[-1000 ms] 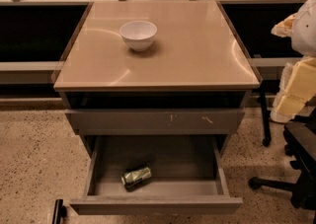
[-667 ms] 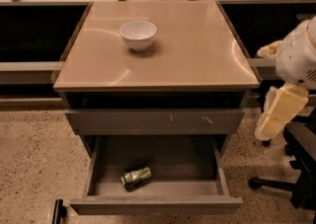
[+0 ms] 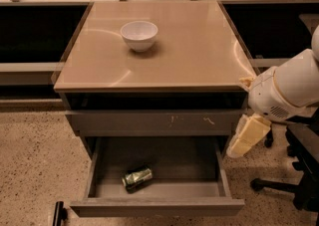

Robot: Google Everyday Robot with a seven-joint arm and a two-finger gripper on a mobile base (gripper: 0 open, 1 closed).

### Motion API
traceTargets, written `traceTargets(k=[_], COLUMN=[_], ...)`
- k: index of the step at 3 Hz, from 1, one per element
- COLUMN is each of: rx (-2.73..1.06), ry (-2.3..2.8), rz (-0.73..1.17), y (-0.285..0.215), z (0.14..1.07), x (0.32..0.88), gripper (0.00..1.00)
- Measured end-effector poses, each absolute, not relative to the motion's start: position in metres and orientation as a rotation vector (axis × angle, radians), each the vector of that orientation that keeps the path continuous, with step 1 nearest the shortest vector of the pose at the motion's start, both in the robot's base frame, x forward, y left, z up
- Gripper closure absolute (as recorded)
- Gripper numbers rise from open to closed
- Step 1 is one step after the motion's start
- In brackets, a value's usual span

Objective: Pick green can from middle drawer and place on counter

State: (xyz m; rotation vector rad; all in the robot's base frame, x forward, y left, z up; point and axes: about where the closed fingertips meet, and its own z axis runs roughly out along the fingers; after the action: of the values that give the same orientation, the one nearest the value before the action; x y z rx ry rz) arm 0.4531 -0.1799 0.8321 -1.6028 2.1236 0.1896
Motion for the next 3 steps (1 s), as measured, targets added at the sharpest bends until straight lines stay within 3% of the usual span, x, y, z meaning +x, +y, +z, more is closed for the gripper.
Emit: traceTargets(k=[1, 3], rx=[-1.529, -1.408], ry=[2.101, 1.973], rz=[0.243, 0.588], y=[-0.177, -0.117], z=[0.812, 0.689], x=[0.447, 0.457], gripper=[0.0, 0.0])
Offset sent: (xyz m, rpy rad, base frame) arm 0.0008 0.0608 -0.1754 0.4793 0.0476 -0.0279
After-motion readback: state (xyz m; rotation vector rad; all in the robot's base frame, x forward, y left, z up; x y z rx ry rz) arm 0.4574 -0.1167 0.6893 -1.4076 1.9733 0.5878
